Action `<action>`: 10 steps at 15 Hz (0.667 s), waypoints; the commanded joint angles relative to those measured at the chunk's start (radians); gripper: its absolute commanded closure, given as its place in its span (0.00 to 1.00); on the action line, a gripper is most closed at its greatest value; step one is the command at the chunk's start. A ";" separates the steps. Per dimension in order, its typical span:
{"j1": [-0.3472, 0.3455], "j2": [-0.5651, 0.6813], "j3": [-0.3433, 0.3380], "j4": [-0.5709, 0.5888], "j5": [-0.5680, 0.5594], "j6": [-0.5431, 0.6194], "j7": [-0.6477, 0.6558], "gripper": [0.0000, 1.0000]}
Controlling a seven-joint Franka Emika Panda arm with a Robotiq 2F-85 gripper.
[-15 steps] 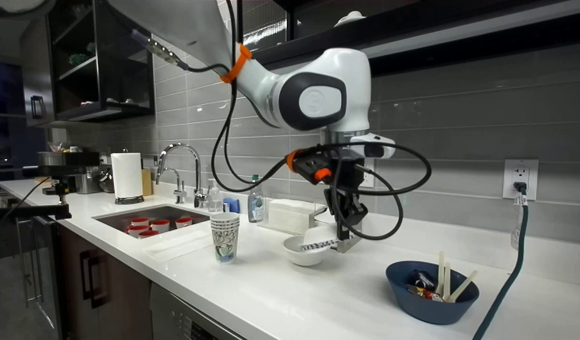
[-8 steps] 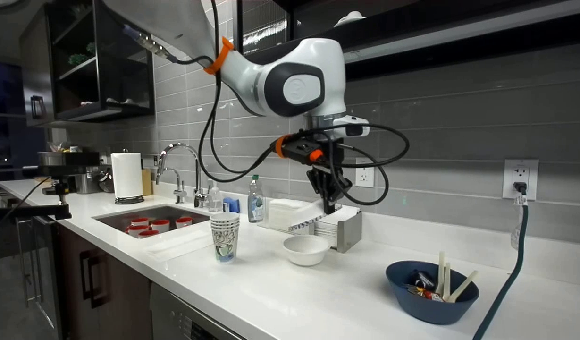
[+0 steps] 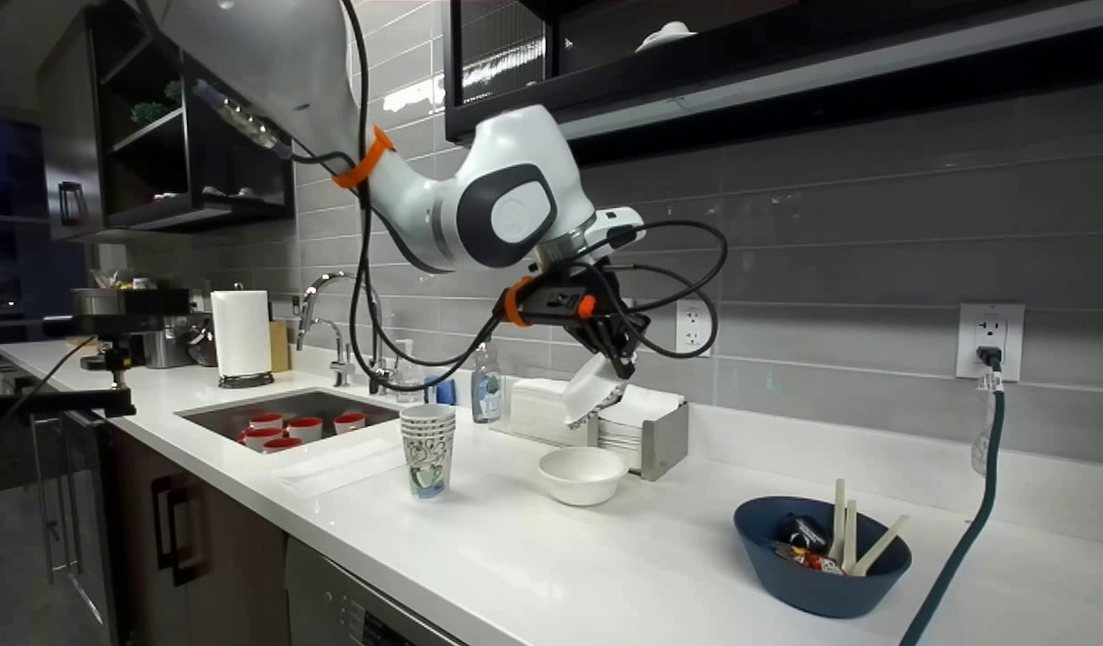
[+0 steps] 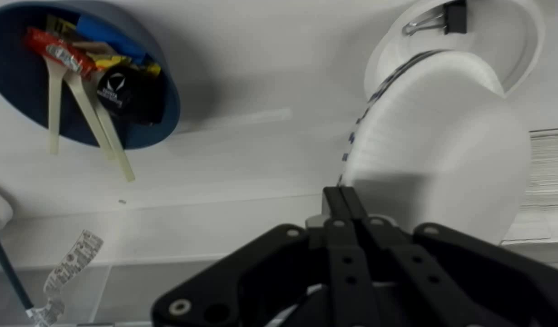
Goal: Put the bowls upright
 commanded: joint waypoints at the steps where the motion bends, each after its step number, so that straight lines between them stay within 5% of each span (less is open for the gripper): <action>1: -0.001 0.000 -0.002 -0.015 -0.031 0.041 0.016 0.99; 5: 0.007 -0.004 0.004 -0.047 -0.043 0.130 -0.002 1.00; 10: -0.032 -0.019 0.044 -0.073 -0.434 0.268 0.070 1.00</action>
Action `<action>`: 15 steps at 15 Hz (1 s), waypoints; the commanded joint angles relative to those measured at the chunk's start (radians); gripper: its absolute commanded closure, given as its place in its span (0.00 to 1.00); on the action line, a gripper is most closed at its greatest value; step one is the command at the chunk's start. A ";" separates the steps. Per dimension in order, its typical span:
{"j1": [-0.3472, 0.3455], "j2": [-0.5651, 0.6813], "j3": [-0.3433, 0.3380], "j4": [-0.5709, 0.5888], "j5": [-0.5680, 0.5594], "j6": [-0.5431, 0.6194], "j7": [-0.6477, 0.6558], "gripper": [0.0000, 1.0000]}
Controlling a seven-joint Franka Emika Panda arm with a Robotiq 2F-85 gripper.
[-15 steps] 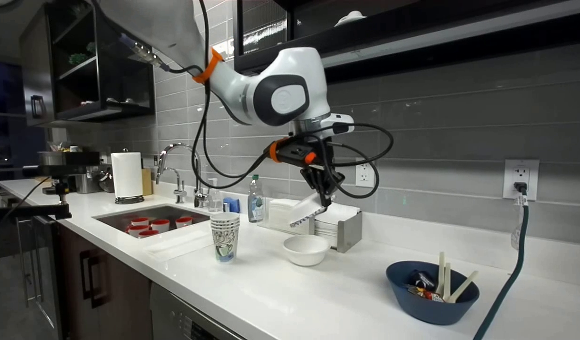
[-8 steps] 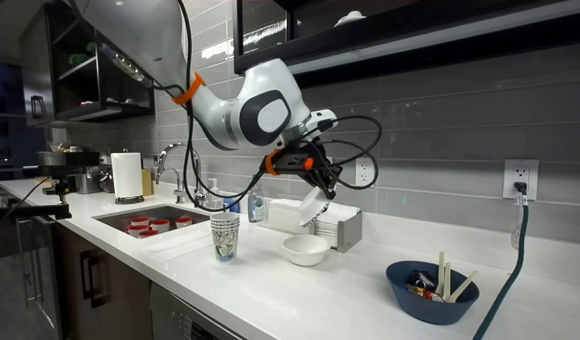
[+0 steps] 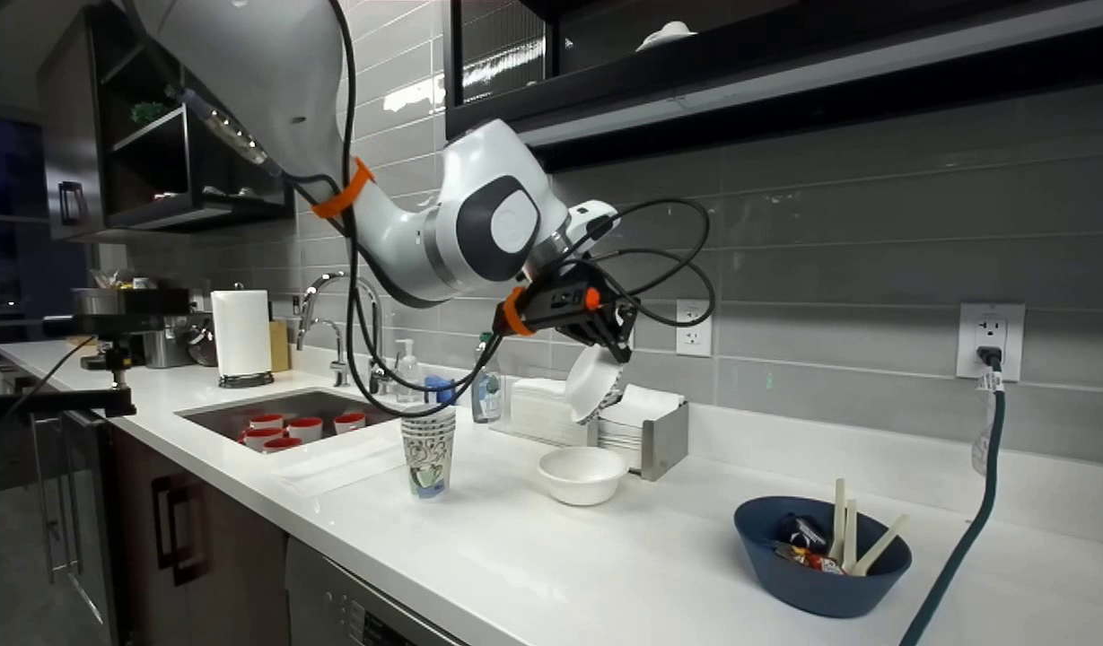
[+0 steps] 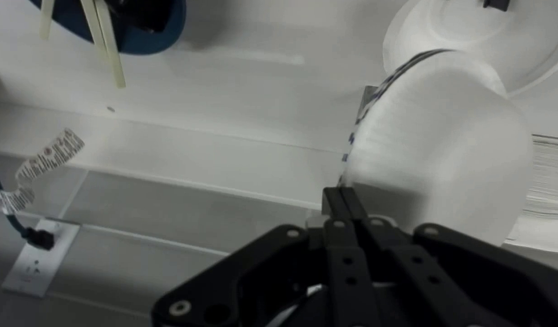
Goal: Put the bowls upright
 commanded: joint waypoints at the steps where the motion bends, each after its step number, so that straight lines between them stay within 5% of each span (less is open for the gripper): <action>1: -0.030 -0.019 0.033 -0.021 -0.246 0.073 0.054 1.00; 7: -0.098 0.004 0.063 0.058 -0.717 0.151 0.171 1.00; 9: -0.136 0.010 0.067 0.116 -0.866 0.196 0.310 1.00; 10: -0.090 0.000 0.050 0.058 -0.738 0.158 0.198 0.99; 13: -0.118 0.000 0.050 0.095 -0.818 0.178 0.269 1.00; 15: -0.151 -0.019 0.071 0.172 -0.995 0.149 0.347 1.00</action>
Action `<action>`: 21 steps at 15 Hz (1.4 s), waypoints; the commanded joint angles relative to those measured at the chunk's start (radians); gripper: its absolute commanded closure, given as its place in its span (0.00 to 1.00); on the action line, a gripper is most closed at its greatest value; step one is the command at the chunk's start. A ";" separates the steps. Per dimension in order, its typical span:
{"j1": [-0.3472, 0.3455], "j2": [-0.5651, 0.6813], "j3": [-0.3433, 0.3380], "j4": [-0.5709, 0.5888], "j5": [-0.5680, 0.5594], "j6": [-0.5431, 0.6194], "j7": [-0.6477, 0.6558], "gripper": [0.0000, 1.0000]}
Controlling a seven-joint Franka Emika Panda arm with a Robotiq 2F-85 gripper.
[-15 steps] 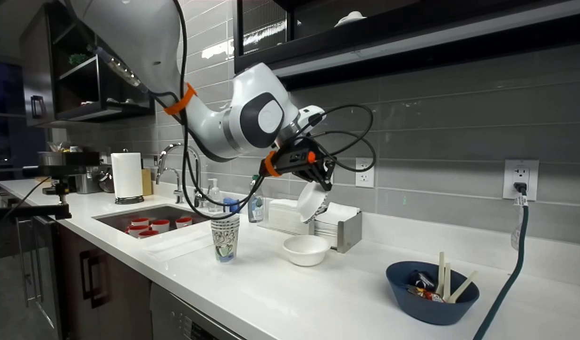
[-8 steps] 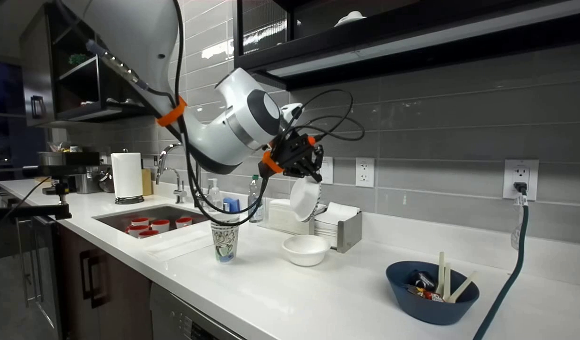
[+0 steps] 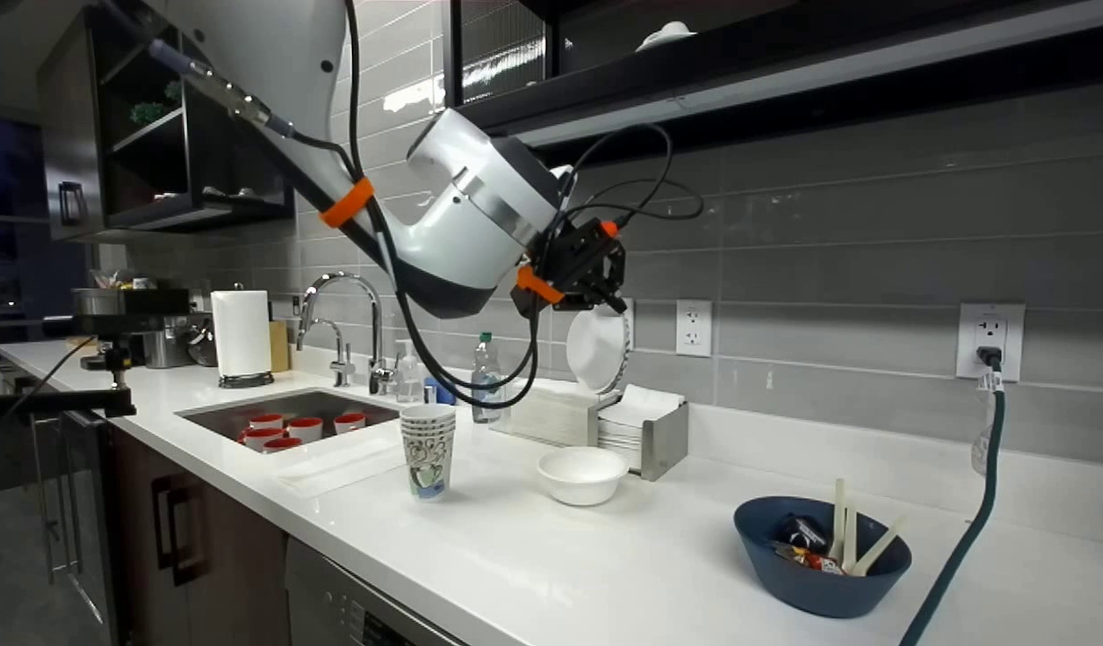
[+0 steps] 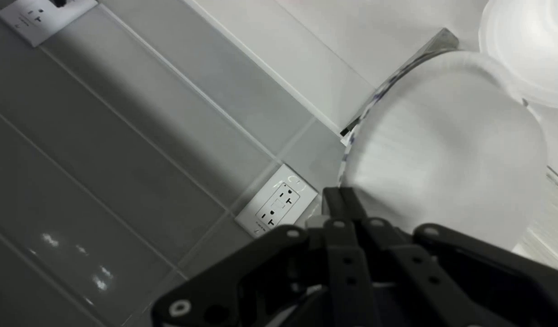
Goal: Put the bowls upright
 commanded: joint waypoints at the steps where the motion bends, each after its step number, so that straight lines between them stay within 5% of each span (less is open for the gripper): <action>1: -0.033 -0.014 0.027 0.102 -0.233 -0.022 0.104 1.00; 6: 0.003 0.017 0.065 0.224 -0.573 -0.057 0.283 1.00; 17: 0.071 0.132 0.148 0.195 -1.161 -0.323 0.757 1.00; 21: 0.073 0.192 0.164 0.176 -1.285 -0.394 0.848 1.00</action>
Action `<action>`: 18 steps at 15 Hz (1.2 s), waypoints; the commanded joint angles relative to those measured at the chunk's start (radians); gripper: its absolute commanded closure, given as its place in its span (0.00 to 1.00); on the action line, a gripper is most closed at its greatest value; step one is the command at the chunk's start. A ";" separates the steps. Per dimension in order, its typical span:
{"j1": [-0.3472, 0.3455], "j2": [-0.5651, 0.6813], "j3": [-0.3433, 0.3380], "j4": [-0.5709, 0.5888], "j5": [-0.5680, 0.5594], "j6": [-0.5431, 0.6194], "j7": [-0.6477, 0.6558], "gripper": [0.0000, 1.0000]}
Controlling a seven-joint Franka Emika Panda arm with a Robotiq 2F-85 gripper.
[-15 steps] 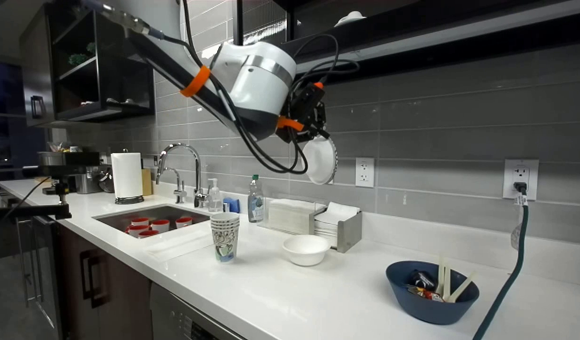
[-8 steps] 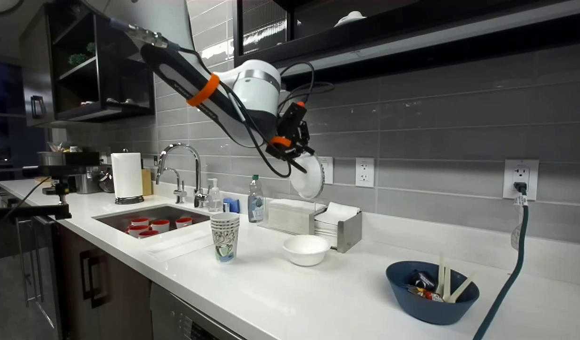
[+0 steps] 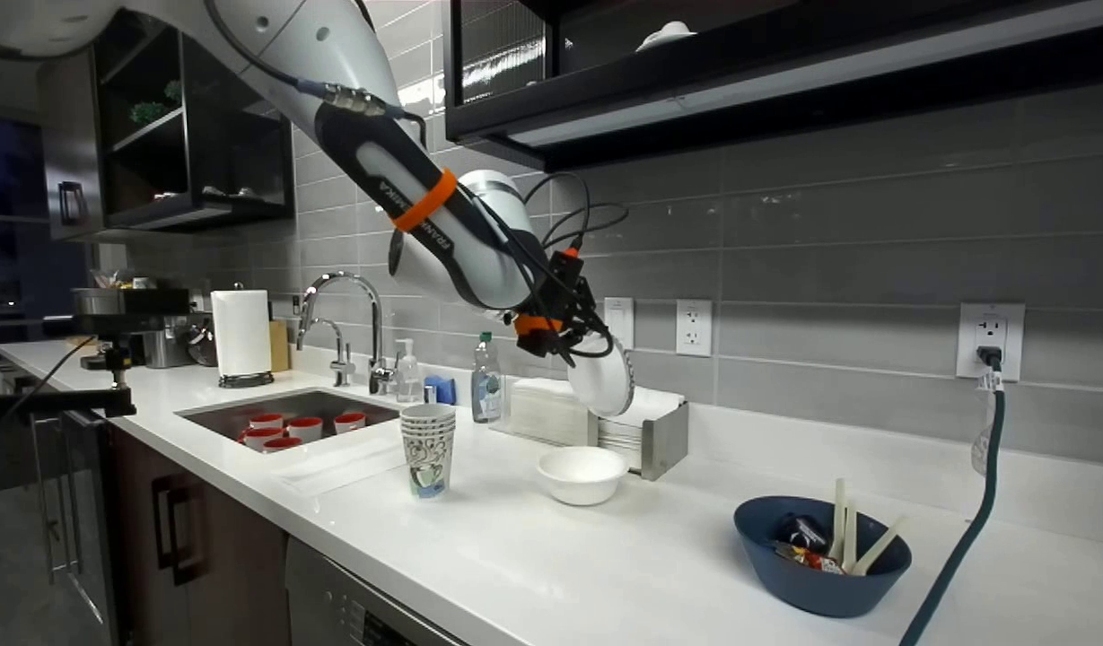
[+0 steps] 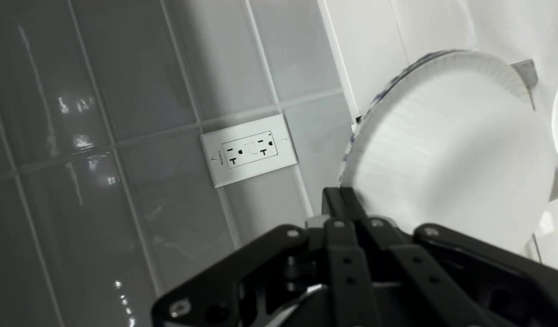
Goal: Put the bowls upright
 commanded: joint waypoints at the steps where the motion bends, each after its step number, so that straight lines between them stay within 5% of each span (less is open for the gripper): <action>1: 0.004 0.051 0.015 -0.008 -0.111 -0.069 0.090 1.00; 10: 0.004 0.119 0.038 -0.014 -0.202 -0.183 0.170 1.00; 16: -0.003 0.125 0.045 -0.024 -0.240 -0.158 0.157 1.00; 17: -0.006 0.126 0.042 -0.026 -0.236 -0.129 0.145 0.74; 18: -0.013 0.123 0.035 -0.022 -0.218 -0.052 0.107 0.73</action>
